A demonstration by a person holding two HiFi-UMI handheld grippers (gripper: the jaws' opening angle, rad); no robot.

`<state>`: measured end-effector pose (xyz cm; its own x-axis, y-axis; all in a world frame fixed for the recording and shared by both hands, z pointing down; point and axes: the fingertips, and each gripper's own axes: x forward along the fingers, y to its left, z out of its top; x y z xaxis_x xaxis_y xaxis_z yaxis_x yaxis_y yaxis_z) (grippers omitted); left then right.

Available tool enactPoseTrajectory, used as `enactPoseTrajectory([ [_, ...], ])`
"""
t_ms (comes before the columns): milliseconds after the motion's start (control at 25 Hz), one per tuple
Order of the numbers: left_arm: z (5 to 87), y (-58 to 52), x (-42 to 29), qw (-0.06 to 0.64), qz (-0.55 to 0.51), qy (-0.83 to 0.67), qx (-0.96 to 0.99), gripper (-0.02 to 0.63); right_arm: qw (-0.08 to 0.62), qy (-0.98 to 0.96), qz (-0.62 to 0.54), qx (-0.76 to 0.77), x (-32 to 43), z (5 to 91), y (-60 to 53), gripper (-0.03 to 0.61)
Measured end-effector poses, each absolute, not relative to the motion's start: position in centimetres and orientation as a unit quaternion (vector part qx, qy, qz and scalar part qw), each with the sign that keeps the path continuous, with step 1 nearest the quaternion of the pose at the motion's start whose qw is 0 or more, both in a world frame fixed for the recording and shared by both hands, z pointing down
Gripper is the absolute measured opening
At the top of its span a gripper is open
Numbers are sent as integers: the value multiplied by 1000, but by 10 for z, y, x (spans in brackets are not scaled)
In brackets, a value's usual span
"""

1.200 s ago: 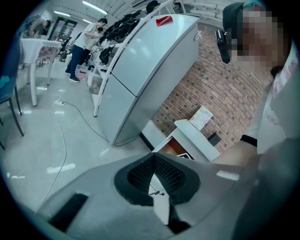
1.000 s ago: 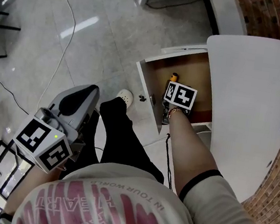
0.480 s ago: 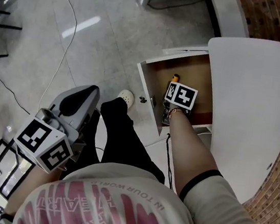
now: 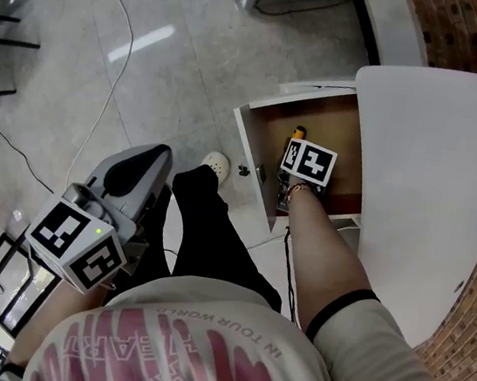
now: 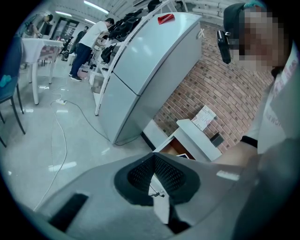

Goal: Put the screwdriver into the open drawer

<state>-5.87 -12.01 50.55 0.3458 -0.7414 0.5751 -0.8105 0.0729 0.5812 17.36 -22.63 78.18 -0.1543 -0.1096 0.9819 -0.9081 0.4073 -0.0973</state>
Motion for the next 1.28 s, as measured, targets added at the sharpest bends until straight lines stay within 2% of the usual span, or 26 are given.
enactPoseTrajectory([
  [640,492,-126,-58,457,50,-581,672,2,542,-660,360,376,174,784,-227,133],
  [800,485,-122,-58,457,50,-584,669,2,537,-662,369,371,169,781,-226,181],
  [1000,477,-114,-57,452,52,-587,670,2,533,-657,378,376,173,780,-224,199],
  [1280,468,-103,-60,444,50,-588,675,2,521,-666,381,375,171,769,-217,167],
])
